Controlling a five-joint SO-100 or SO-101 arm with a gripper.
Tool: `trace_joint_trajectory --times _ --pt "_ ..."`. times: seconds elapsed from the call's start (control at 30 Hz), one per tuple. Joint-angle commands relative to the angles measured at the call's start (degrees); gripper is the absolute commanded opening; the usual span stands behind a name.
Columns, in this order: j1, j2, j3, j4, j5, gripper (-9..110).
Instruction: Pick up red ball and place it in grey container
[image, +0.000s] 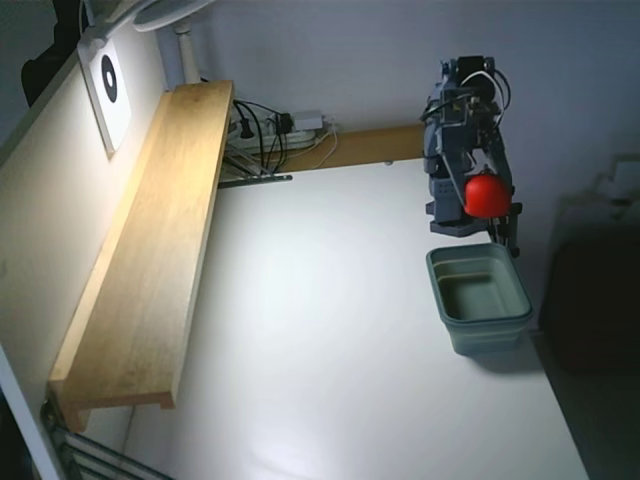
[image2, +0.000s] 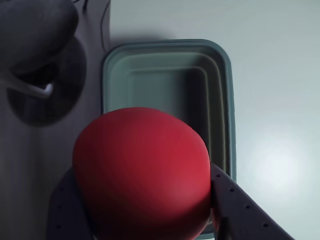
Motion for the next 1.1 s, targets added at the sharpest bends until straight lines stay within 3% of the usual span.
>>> trace_joint_trajectory --times 0.0,0.23,1.07 --pt "-0.5 0.7 -1.8 0.7 0.2 23" --pt "9.5 0.7 -1.8 0.7 0.2 23" --pt "9.6 -2.0 -4.6 0.9 0.2 23"
